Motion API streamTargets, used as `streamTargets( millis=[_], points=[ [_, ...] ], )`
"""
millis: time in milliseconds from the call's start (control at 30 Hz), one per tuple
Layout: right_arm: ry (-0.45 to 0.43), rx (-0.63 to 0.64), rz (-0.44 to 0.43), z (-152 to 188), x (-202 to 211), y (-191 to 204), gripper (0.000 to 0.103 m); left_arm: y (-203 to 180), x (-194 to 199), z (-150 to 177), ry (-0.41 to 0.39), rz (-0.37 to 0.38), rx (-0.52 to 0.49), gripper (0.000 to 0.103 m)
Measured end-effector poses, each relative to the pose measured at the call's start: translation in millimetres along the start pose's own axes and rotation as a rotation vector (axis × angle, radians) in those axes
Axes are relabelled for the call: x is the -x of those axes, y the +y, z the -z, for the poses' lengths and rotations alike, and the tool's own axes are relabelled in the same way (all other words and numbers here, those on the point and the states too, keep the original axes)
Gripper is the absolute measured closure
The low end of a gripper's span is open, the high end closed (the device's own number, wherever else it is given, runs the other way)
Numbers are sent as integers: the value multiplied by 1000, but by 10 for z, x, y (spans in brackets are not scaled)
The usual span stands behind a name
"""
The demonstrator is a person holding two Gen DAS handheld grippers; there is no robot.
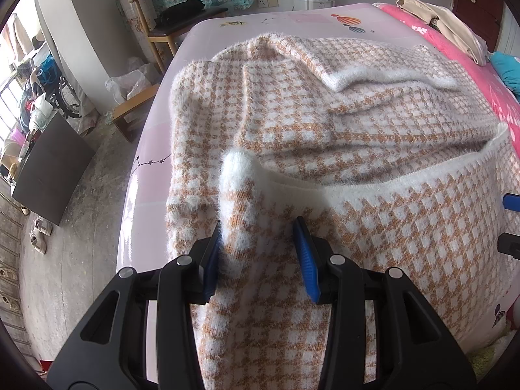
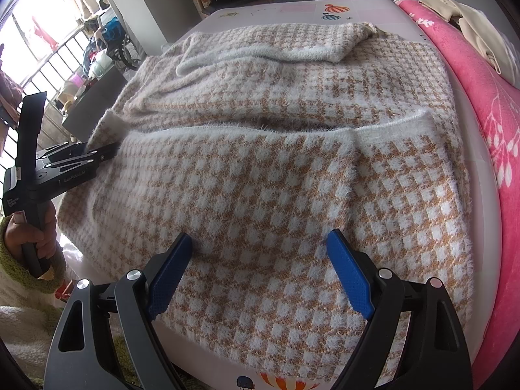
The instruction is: Fold large clothes
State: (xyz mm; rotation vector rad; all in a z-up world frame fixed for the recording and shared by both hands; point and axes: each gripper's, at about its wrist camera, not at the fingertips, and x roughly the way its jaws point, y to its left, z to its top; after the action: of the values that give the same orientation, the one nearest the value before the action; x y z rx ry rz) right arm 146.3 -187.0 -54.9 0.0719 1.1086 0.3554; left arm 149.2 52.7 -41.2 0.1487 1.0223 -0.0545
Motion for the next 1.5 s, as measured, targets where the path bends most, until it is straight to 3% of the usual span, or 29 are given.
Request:
streamTargets(
  millis=[567, 800, 1000, 1233, 1500],
  points=[
    [-68, -64, -66, -7, 212, -135, 20, 10, -8, -8, 0, -7, -4, 63],
    [-155, -169, -44, -1, 472, -616, 20, -14, -5, -10, 0, -14, -6, 63],
    [-179, -249, 1, -76, 516, -998, 21, -2, -6, -14, 0, -15, -7, 63],
    [-188, -197, 11, -247, 414, -1132, 33, -42, 1, -13, -1, -17, -6, 63],
    [-109, -204, -16, -297, 118, -1239, 53, -13, -9, -21, -1, -30, -10, 63]
  ],
)
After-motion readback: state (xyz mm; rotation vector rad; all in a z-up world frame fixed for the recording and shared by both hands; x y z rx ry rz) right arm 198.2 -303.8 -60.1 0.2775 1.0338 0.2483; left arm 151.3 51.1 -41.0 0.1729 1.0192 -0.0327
